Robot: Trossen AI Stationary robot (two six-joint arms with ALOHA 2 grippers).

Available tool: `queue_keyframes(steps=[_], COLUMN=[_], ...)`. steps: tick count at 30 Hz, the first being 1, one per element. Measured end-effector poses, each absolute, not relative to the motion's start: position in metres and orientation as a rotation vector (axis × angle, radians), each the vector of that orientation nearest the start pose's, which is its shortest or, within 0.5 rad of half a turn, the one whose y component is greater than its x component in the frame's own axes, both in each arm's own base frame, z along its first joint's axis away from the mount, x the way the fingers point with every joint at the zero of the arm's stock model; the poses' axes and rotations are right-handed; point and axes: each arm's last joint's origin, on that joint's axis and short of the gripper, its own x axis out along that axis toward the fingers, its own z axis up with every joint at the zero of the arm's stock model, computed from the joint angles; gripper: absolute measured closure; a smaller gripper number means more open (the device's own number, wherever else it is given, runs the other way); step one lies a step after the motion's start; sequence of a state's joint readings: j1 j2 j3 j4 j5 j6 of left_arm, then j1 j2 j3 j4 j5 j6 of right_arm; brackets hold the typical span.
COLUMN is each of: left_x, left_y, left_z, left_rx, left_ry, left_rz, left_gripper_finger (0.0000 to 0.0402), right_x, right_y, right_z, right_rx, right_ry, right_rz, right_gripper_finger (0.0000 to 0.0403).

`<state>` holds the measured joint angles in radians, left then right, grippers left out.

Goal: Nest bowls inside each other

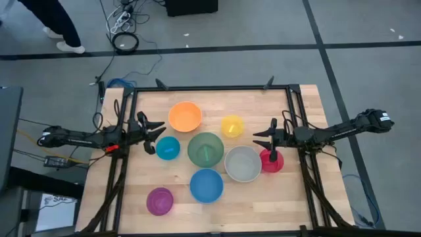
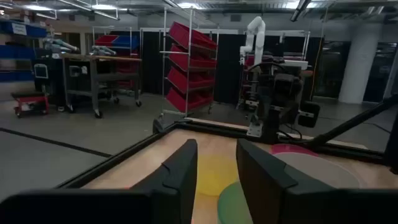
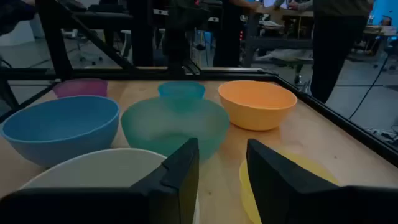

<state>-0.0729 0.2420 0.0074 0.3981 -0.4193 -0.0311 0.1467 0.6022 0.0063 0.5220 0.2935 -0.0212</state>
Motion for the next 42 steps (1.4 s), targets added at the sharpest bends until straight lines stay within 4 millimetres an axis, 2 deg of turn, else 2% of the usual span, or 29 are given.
queue_keyframes(steps=[29, 37, 39, 42], left_x=[0.109, 0.109, 0.109, 0.109], left_y=[0.004, 0.004, 0.004, 0.004], left_z=[0.184, 0.184, 0.184, 0.183], left_rx=[-0.071, -0.071, -0.071, -0.071], left_ry=[-0.165, -0.165, -0.165, -0.165], left_rz=[0.343, 0.344, 0.343, 0.343], left_gripper_finger=[0.0281, 0.0281, 0.0281, 0.0281], right_x=[0.134, 0.134, 0.134, 0.134], right_y=[0.011, 0.011, 0.011, 0.011], right_z=[0.158, 0.16, 0.163, 0.172], right_rx=[-0.039, -0.168, -0.139, 0.009], right_ry=[0.073, 0.063, 0.028, -0.066], right_rz=[-0.146, -0.143, -0.146, -0.147], right_gripper_finger=[0.0279, 0.0279, 0.0279, 0.0279])
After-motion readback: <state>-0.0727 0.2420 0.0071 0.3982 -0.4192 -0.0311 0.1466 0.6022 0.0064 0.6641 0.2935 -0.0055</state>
